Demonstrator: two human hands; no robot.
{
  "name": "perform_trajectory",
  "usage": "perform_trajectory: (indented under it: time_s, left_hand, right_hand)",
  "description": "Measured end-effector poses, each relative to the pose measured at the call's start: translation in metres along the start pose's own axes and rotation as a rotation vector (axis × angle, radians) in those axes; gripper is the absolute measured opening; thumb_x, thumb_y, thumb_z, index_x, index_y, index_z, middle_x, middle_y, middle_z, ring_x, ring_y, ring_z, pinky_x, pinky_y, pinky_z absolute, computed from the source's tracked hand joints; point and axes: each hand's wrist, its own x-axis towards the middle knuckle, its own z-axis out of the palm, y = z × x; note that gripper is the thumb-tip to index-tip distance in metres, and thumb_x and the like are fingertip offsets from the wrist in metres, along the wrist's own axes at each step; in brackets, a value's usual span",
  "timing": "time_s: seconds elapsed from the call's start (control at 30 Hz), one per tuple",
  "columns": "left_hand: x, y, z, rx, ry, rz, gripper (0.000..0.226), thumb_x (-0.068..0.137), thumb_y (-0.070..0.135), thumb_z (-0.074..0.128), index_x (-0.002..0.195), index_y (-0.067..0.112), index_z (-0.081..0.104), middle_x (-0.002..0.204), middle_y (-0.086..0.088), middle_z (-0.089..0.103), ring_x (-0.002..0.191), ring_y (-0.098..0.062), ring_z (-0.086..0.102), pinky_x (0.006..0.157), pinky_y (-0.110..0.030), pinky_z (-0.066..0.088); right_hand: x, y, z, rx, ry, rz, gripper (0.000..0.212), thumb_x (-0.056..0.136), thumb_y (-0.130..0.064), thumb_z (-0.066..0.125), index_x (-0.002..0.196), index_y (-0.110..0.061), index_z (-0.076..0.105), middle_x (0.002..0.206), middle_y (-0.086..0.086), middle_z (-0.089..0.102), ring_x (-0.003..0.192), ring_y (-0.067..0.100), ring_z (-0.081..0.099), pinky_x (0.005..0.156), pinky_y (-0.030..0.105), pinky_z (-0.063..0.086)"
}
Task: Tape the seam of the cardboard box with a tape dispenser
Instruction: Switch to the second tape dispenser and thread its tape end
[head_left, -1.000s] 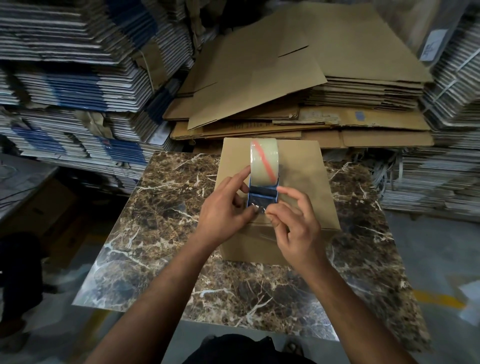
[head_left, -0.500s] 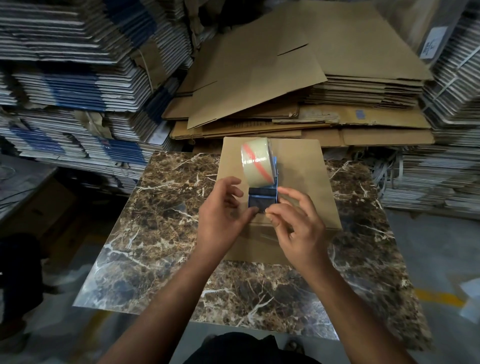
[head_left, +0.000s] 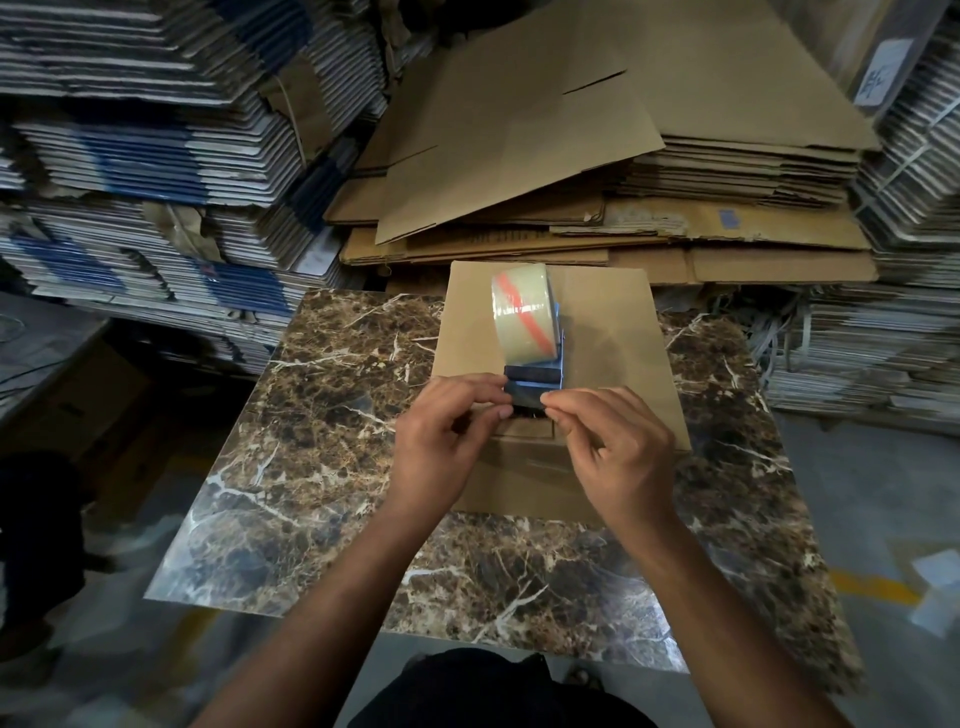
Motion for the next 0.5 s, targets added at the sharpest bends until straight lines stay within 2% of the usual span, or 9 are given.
perform_trajectory:
  time_s: [0.07, 0.13, 0.23, 0.33, 0.43, 0.5]
  left_hand:
    - [-0.0005, 0.0019, -0.0014, -0.018, -0.013, -0.007, 0.016, 0.085, 0.011, 0.078, 0.101, 0.01, 0.076, 0.107, 0.006, 0.073, 0.101, -0.008, 0.066, 0.083, -0.032, 0.057]
    - [-0.0001, 0.0027, -0.0025, -0.034, -0.024, -0.032, 0.023, 0.084, 0.012, 0.08, 0.107, 0.012, 0.075, 0.102, 0.011, 0.07, 0.089, -0.007, 0.065, 0.074, -0.024, 0.055]
    - [0.0007, 0.0023, -0.0003, -0.064, -0.025, -0.052, 0.018, 0.086, 0.012, 0.079, 0.104, 0.013, 0.074, 0.098, 0.004, 0.073, 0.089, -0.014, 0.069, 0.072, -0.034, 0.058]
    - [-0.0001, 0.0021, 0.0024, -0.133, 0.021, -0.096, 0.017, 0.088, 0.01, 0.077, 0.103, 0.011, 0.069, 0.095, -0.003, 0.076, 0.089, -0.017, 0.073, 0.074, -0.042, 0.06]
    - [-0.0011, 0.0008, 0.0019, -0.123, 0.009, -0.069, 0.033, 0.087, 0.008, 0.078, 0.115, 0.015, 0.064, 0.105, -0.001, 0.074, 0.094, -0.017, 0.071, 0.074, -0.045, 0.059]
    - [-0.0012, -0.0025, 0.0008, -0.043, -0.001, -0.007, 0.046, 0.081, 0.011, 0.083, 0.121, 0.017, 0.062, 0.116, 0.004, 0.068, 0.1, -0.02, 0.065, 0.074, -0.045, 0.056]
  right_hand:
    - [0.0001, 0.0036, -0.0008, 0.013, -0.019, -0.011, 0.01, 0.092, -0.005, 0.074, 0.096, -0.012, 0.08, 0.093, -0.002, 0.078, 0.085, 0.019, 0.069, 0.075, 0.029, 0.055]
    - [-0.0005, 0.0058, -0.0015, 0.024, -0.032, -0.02, 0.011, 0.092, -0.005, 0.073, 0.096, -0.012, 0.08, 0.096, -0.001, 0.078, 0.087, 0.019, 0.069, 0.078, 0.029, 0.055]
    - [-0.0019, 0.0067, -0.0016, 0.05, -0.045, -0.02, 0.011, 0.091, -0.005, 0.073, 0.098, -0.011, 0.08, 0.102, 0.002, 0.077, 0.092, 0.02, 0.069, 0.083, 0.028, 0.055]
    - [-0.0019, 0.006, -0.0012, 0.069, -0.044, 0.005, 0.01, 0.091, -0.006, 0.075, 0.098, -0.011, 0.08, 0.094, -0.001, 0.077, 0.086, 0.018, 0.067, 0.076, 0.026, 0.053]
    - [-0.0001, 0.0066, -0.0018, 0.065, -0.036, 0.023, 0.012, 0.089, -0.005, 0.077, 0.099, -0.011, 0.08, 0.088, -0.002, 0.077, 0.08, 0.017, 0.065, 0.074, 0.018, 0.048]
    - [0.0011, 0.0077, -0.0023, 0.069, -0.043, 0.01, 0.012, 0.089, -0.004, 0.076, 0.099, -0.011, 0.08, 0.089, -0.001, 0.077, 0.081, 0.018, 0.066, 0.075, 0.02, 0.049]
